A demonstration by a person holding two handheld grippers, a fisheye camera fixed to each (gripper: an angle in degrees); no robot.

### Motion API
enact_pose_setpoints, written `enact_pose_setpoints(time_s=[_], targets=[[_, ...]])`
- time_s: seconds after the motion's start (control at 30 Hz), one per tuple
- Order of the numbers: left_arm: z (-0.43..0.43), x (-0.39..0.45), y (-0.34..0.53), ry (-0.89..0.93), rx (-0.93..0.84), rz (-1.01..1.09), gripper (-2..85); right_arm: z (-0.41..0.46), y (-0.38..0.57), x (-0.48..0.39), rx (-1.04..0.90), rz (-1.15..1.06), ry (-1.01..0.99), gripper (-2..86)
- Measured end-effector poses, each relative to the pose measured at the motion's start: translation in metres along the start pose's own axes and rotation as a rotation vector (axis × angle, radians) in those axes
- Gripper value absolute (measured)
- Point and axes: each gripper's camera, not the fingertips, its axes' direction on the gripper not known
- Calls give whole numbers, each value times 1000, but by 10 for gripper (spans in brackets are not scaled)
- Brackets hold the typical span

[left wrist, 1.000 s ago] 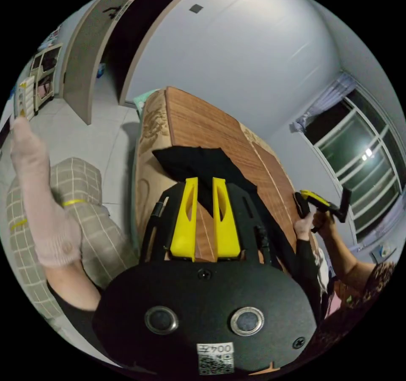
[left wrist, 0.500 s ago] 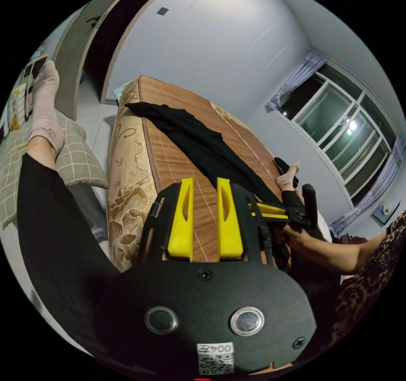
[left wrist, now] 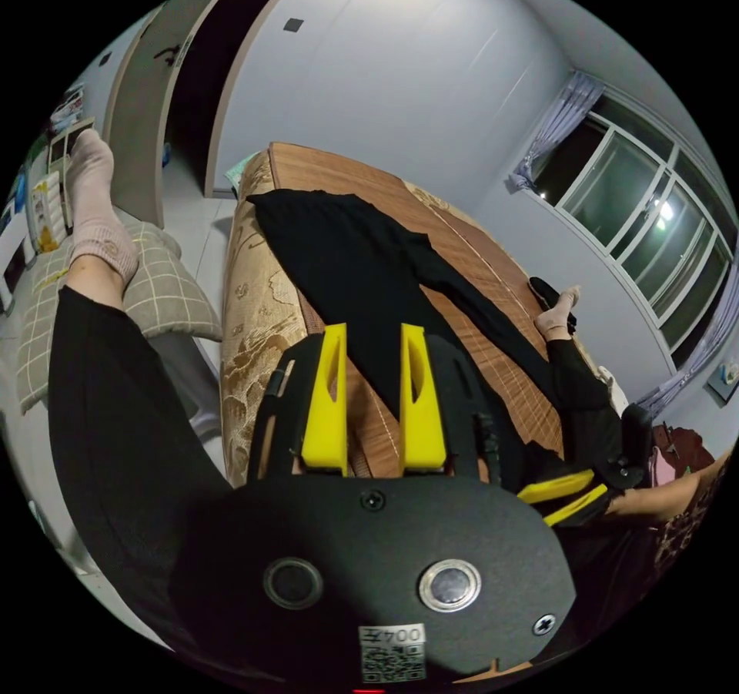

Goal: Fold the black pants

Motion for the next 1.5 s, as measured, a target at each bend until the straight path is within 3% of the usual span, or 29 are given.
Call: enact_pose_setpoints(time_s=[0.23, 0.37, 0.67, 0.8, 0.97, 1.17, 1.5], targets=[[8, -7, 17, 6, 30, -67, 109, -18, 56, 2, 194, 2, 36, 126], [16, 1, 22, -47, 56, -47, 118, -23, 74, 2, 293, -21, 186, 124], [99, 63, -25, -156, -80, 215, 132, 13, 100, 8, 148, -67, 297, 115], [158, 67, -33, -244, -275, 197, 127, 10, 114, 15, 146, -60, 257, 112], [162, 74, -32, -250, -264, 180, 116, -8, 133, 29, 199, -7, 161, 101], [154, 84, -75, -208, -106, 123, 113, -41, 160, 50, 365, 101, 166, 98], [284, 164, -181, -358, -138, 372, 127, -48, 176, 78, 383, 190, 62, 72]])
